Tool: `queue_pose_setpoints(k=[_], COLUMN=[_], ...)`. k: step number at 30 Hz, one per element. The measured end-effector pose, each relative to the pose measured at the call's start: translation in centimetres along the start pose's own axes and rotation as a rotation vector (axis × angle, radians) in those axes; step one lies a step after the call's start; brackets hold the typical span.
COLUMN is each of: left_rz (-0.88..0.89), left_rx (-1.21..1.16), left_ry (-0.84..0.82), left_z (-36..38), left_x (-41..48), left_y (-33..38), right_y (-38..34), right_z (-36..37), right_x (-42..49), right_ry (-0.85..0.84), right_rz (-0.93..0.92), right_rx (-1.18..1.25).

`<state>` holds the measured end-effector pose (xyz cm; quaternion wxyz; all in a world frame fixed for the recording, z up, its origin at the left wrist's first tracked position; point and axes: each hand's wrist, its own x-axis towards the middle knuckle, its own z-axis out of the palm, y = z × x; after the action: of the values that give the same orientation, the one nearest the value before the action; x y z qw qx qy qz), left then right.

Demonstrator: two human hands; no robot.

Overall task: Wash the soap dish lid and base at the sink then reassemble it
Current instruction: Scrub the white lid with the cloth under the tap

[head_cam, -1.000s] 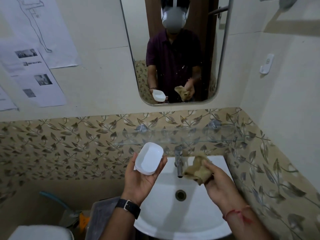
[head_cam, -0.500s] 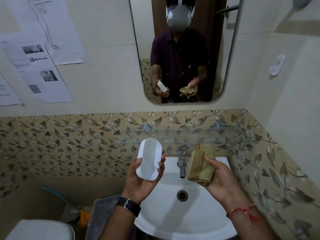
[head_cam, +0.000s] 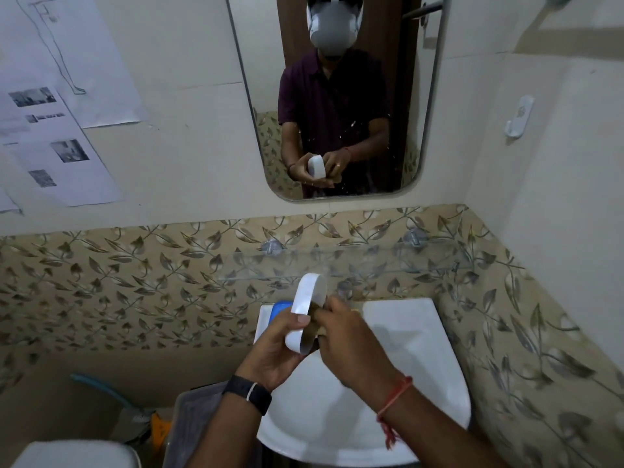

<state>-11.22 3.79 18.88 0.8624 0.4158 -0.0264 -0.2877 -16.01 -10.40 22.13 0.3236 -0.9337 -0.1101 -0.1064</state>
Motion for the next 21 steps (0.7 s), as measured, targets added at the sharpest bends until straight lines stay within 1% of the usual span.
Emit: queue_pose_setpoints(k=[2,5,7,9,11,12,13,15,17,18,19,20,21], left_rz=[-0.001,-0.020,-0.040,-0.058,-0.041,-0.025,-0.011,0.018,0.017,0.012,0.012,0.014,0.014], left_rx=[0.038,0.110,0.115,0.036,-0.083,-0.145,-0.182,-0.197,-0.208,-0.207,-0.212,-0.220,-0.230], left_ry=[0.052,0.013,-0.022,-0.043,-0.071,-0.099,-0.124,-0.142,-0.162,-0.179,-0.188,-0.178,-0.167], left_z=[-0.1,-0.1,-0.1,0.0,-0.1,-0.2,-0.2,-0.7,-1.0,-1.0,-0.8,-0.6,-0.3], left_x=[0.3,0.6,0.5,0.3,0.4,0.5,0.6,1.1,1.6,1.7,1.9,2.0,2.1], left_y=[0.0,-0.1,-0.4,-0.4,0.0,0.3,0.7,1.0,0.6,0.2,-0.2,-0.5,-0.8], right_y=[-0.1,0.0,0.2,0.7,1.5,2.1,2.5,3.2,3.0,2.6,2.2,1.8,1.6], right_z=[0.5,0.8,0.1,-1.8,-4.1,-5.0,-5.6,-6.3,-6.2,-6.0,-5.3,-4.5,-3.5], right_x=[0.0,-0.2,0.4,1.0,1.3,1.2,1.0,1.2,2.0,2.5,3.1,3.5,3.7], right_ry=[-0.068,-0.226,-0.364,-0.510,-0.547,-0.530,-0.480,-0.274,-0.062,0.024,0.075,0.084,0.056], right_rz=[0.031,0.041,0.102,0.111,0.142,0.185,0.232,0.299,0.302,0.279,0.229,0.169,0.116], right_rx=[0.043,0.039,0.137,0.181,0.241,0.264,0.336,0.472,0.491,0.455,0.384,0.290,0.201])
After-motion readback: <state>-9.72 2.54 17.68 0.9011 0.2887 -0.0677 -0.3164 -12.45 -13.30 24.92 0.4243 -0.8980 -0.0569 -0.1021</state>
